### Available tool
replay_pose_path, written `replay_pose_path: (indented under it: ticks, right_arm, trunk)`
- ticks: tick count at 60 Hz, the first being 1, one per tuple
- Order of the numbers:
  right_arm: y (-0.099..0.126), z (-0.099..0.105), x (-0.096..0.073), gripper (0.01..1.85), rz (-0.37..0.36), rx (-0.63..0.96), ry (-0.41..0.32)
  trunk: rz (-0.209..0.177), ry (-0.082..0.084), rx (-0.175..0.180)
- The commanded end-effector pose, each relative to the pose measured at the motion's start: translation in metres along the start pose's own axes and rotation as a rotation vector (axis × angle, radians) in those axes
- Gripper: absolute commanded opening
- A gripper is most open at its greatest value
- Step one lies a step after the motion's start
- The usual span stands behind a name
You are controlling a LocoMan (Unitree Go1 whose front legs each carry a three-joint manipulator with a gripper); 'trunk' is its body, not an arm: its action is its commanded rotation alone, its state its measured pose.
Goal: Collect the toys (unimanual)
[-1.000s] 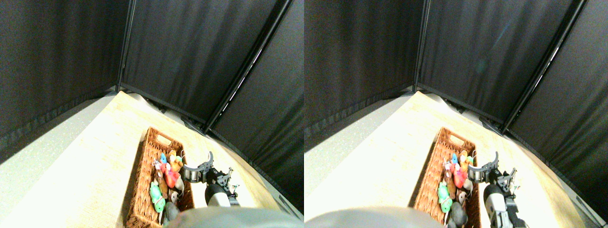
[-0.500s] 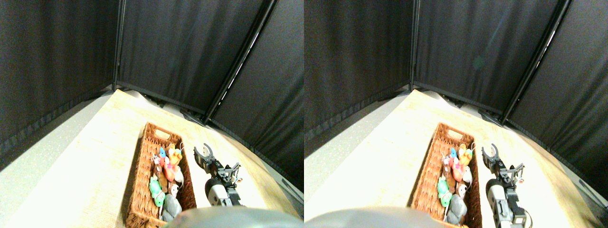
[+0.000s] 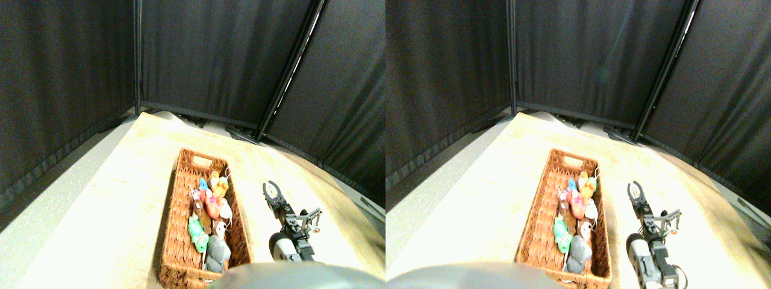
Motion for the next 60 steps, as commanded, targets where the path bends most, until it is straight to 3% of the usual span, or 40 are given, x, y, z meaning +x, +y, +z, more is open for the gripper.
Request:
replay_pose_path:
  ticks: [1, 6, 10, 37, 53, 60]
  right_arm:
    - [-0.023, 0.036, 0.002, 0.06, 0.057, -0.032, -0.015]
    - [-0.025, 0.037, 0.0, 0.06, 0.077, -0.101, -0.016]
    - [-0.027, 0.037, -0.002, 0.06, 0.06, -0.042, -0.011]
    - [-0.045, 0.031, -0.02, 0.06, -0.014, -0.026, 0.005]
    - [-0.044, 0.026, -0.024, 0.06, -0.014, -0.011, 0.0]
    - [-0.042, 0.03, -0.025, 0.06, -0.021, -0.017, -0.013]
  trunk:
    - [-0.026, -0.014, 0.034]
    - [-0.034, -0.009, 0.044]
    - [-0.037, -0.005, 0.051]
    - [-0.058, 0.01, 0.088]
    - [-0.078, 0.009, 0.102]
    - [-0.088, -0.002, 0.106]
